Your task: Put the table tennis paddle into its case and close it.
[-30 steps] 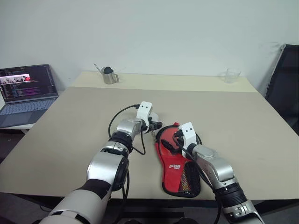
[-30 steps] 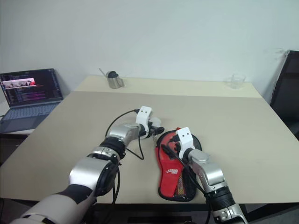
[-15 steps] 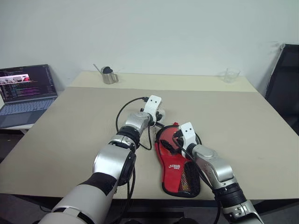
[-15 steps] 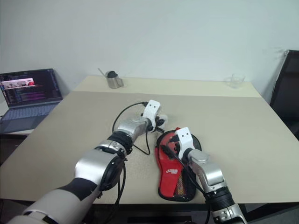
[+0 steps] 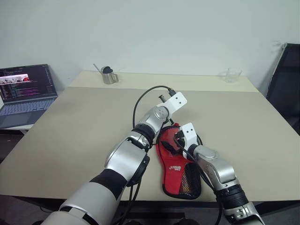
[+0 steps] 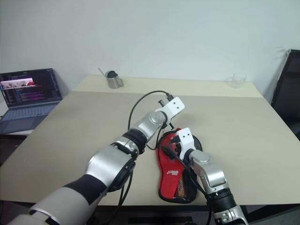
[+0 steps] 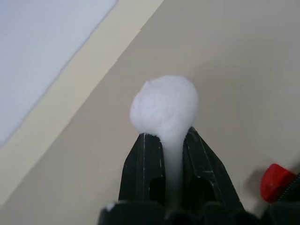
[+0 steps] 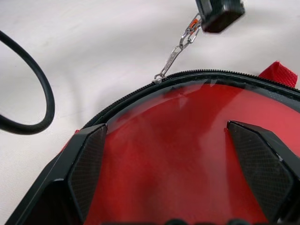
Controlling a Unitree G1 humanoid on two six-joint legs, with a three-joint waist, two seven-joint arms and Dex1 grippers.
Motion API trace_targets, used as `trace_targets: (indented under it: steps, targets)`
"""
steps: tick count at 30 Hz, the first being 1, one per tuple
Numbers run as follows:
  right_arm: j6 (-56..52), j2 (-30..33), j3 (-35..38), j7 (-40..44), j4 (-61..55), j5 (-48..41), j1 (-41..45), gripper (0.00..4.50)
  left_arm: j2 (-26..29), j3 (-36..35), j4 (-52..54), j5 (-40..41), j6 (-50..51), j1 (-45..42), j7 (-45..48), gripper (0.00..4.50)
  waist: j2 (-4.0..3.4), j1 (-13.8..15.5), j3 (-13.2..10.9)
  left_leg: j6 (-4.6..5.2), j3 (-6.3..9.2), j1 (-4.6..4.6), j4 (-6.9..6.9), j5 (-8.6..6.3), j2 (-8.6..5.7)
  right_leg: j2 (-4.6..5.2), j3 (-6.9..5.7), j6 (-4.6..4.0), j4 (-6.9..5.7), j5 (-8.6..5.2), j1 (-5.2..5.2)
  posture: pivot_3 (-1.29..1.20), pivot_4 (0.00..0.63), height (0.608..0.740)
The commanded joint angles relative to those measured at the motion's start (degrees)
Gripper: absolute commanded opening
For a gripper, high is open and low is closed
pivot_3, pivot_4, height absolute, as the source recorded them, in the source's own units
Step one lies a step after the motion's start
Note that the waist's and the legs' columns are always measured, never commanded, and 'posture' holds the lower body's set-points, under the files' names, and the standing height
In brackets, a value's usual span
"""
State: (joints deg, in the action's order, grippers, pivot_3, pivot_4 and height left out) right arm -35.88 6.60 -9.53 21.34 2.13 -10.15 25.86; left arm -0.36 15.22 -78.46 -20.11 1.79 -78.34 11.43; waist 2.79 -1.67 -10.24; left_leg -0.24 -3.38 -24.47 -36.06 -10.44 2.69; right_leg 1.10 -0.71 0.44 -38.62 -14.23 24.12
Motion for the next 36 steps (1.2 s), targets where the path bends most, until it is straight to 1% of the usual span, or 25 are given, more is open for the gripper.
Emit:
trace_targets:
  steps: [1, 10, 21, 30, 36]
  targets:
    - [-3.68, 0.40, -1.00, 0.37, 1.13, 0.13, -2.50, 4.50, -1.06, 1.54, 0.51, -2.81, -2.40, -1.28, -3.20, 0.08, 0.00, 0.01, 0.00, 0.00, -0.01, -0.02, 0.00, 0.00, 0.00, 0.00, 0.00, 0.00, 0.01, 0.00, 0.01, 0.00, 0.150, 0.740]
    - [-6.55, -0.19, -1.48, -0.31, -2.54, -0.25, -4.75, 4.50, -4.50, 5.18, -0.65, -8.34, -2.74, 0.00, -6.56, 0.08, 0.00, 0.03, 0.00, 0.00, 0.05, -0.08, 0.00, -0.01, 0.00, 0.01, -0.07, 0.01, 0.07, 0.00, 0.02, 0.00, 0.150, 0.740]
    - [-11.07, -0.17, -1.48, -1.73, -8.52, -0.58, -8.89, 4.50, -9.98, 6.63, -0.76, -10.78, -5.15, 4.20, -4.86, 0.08, -0.01, 0.03, 0.01, -0.01, 0.06, -0.08, 0.00, -0.01, 0.00, 0.02, -0.07, 0.01, 0.08, 0.00, 0.01, 0.00, 0.150, 0.740]
    - [-12.07, -0.76, -1.47, -2.68, -9.49, -0.65, -9.46, 4.50, -11.47, 6.51, -0.64, -11.11, -5.81, 4.19, -5.27, 0.08, -0.01, 0.10, 0.03, -0.01, 0.07, -0.08, 0.00, -0.01, 0.00, 0.03, -0.09, 0.01, 0.12, 0.00, -0.01, 0.00, 0.150, 0.740]
    - [-11.59, -0.94, -1.52, -2.40, -8.37, -0.74, -8.75, 4.50, -8.65, 4.97, -0.66, -9.80, -3.58, 4.68, -5.40, 0.08, -0.01, 0.06, 0.03, -0.01, 0.07, -0.08, 0.00, -0.01, 0.01, 0.03, -0.09, 0.01, 0.11, 0.00, -0.01, 0.00, 0.150, 0.740]
